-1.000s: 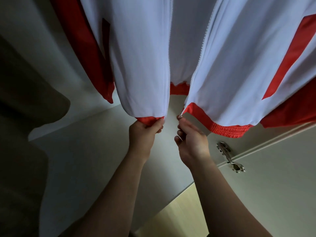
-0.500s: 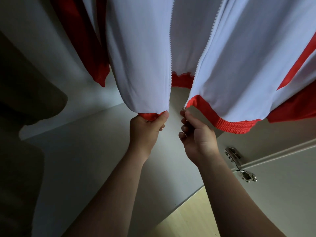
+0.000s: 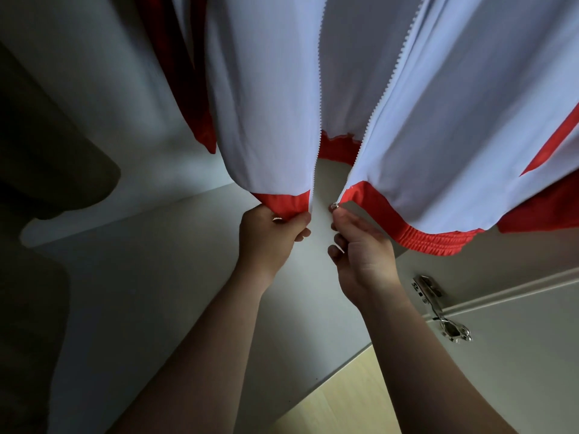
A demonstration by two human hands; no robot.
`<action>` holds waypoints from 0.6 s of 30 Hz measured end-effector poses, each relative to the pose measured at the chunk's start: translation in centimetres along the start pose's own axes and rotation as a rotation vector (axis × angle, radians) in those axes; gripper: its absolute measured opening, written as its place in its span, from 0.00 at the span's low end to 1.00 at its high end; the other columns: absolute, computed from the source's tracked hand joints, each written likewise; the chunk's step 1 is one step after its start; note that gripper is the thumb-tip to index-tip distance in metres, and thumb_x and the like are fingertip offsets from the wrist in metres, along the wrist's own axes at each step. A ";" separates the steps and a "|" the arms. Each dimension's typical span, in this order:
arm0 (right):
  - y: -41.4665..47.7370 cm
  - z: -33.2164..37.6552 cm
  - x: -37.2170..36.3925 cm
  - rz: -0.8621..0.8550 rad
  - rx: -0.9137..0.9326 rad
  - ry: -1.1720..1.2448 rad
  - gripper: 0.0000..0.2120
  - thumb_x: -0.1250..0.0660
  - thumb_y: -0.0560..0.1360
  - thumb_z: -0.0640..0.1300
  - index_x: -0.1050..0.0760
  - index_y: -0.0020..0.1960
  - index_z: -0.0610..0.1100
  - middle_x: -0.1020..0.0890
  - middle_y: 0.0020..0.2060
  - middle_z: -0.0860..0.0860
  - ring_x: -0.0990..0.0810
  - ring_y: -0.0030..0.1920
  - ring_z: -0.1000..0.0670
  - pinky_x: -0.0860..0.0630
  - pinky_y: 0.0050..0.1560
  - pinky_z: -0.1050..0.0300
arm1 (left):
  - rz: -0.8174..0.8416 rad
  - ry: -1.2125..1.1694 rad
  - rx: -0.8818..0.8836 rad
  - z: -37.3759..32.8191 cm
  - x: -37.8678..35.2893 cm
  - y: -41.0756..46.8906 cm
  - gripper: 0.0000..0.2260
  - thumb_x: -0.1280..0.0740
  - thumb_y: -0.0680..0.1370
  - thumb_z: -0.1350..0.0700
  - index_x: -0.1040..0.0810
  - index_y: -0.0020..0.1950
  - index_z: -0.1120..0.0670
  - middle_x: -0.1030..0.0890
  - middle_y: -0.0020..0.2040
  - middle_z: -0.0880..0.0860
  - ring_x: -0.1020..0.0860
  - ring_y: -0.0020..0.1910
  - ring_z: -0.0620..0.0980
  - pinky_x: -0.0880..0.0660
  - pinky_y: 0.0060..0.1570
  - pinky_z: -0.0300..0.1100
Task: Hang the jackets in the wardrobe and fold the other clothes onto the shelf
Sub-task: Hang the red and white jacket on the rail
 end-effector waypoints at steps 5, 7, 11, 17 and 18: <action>-0.1 -0.2 0.3 -0.038 -0.009 -0.015 0.05 0.24 0.74 0.42 0.14 0.49 0.44 0.22 0.34 0.54 0.31 0.32 0.56 0.32 0.38 0.59 | -0.035 0.028 -0.085 -0.3 -0.5 -0.1 0.13 0.24 0.75 0.48 0.16 0.37 0.56 0.15 0.32 0.48 0.16 0.34 0.46 0.19 0.40 0.43; -0.2 -0.2 0.2 -0.032 -0.012 0.001 0.04 0.24 0.74 0.42 0.15 0.49 0.44 0.22 0.33 0.54 0.31 0.30 0.56 0.32 0.37 0.59 | -0.023 -0.041 -0.056 -0.3 -0.8 -0.3 0.12 0.24 0.75 0.47 0.15 0.38 0.54 0.15 0.34 0.48 0.16 0.36 0.47 0.20 0.40 0.40; -0.5 -0.3 0.0 -0.029 -0.025 0.025 0.02 0.25 0.75 0.42 0.16 0.47 0.45 0.22 0.33 0.54 0.31 0.29 0.56 0.30 0.37 0.59 | -0.032 -0.093 -0.044 -0.5 -0.9 -0.6 0.10 0.25 0.75 0.47 0.16 0.38 0.51 0.14 0.36 0.47 0.16 0.38 0.47 0.20 0.44 0.43; -0.8 -0.7 -0.4 -0.011 -0.062 0.026 0.04 0.24 0.74 0.42 0.14 0.48 0.44 0.20 0.32 0.55 0.31 0.29 0.56 0.29 0.36 0.58 | -0.072 -0.113 -0.090 -0.9 -0.6 -0.6 0.15 0.24 0.74 0.47 0.16 0.39 0.58 0.16 0.34 0.55 0.20 0.37 0.57 0.21 0.41 0.51; -0.8 -0.8 -0.5 -0.007 -0.064 0.027 0.05 0.24 0.74 0.42 0.14 0.49 0.43 0.20 0.32 0.55 0.31 0.28 0.55 0.29 0.35 0.58 | -0.076 -0.126 -0.101 -1.0 -0.7 -0.7 0.16 0.23 0.74 0.48 0.17 0.39 0.61 0.17 0.34 0.58 0.21 0.37 0.61 0.22 0.40 0.52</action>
Point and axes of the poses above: each hand's wrist, its own y-axis towards the middle knuckle, its own x-axis out of the back of the hand, z = x × y, the point moved 6 cm from there along y, towards the middle knuckle
